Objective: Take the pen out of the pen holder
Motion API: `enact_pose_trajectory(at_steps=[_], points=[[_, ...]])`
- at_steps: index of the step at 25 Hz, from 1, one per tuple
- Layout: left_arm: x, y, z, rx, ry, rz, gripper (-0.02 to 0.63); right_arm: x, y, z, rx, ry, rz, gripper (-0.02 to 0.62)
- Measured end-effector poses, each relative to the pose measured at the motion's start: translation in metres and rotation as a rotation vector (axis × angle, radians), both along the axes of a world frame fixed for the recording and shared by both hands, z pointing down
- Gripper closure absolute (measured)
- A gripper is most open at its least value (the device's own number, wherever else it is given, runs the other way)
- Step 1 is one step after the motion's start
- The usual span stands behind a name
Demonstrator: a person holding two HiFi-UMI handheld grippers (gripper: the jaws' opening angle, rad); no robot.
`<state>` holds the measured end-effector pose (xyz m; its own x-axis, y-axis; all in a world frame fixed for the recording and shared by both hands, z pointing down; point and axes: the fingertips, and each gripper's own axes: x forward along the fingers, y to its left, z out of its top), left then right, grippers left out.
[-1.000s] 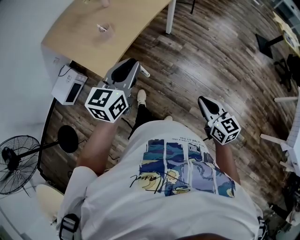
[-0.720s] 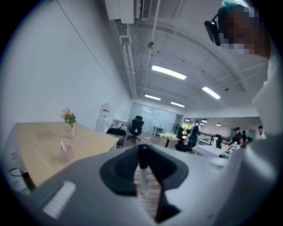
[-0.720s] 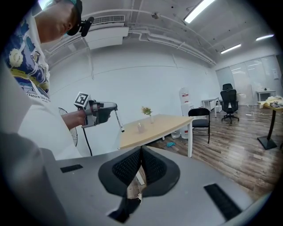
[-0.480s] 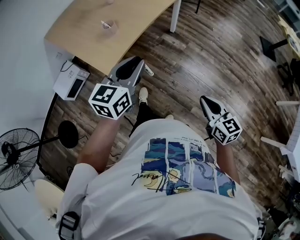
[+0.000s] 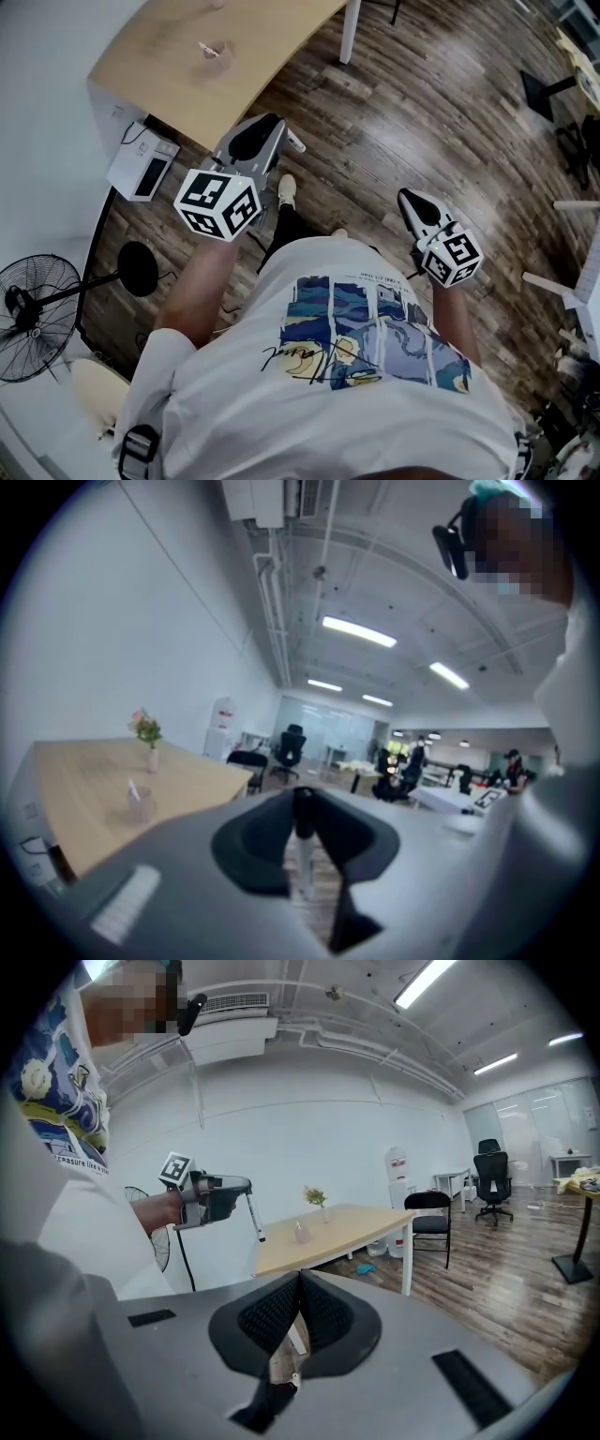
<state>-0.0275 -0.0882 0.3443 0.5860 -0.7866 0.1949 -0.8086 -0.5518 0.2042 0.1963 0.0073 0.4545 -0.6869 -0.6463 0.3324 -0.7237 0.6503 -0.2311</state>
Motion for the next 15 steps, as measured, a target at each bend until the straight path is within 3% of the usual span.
enact_pose_trajectory(at_steps=[15], points=[[0.012, -0.007, -0.003, 0.003, -0.014, 0.001, 0.532, 0.012, -0.005, 0.0, 0.007, -0.003, 0.0, 0.588]])
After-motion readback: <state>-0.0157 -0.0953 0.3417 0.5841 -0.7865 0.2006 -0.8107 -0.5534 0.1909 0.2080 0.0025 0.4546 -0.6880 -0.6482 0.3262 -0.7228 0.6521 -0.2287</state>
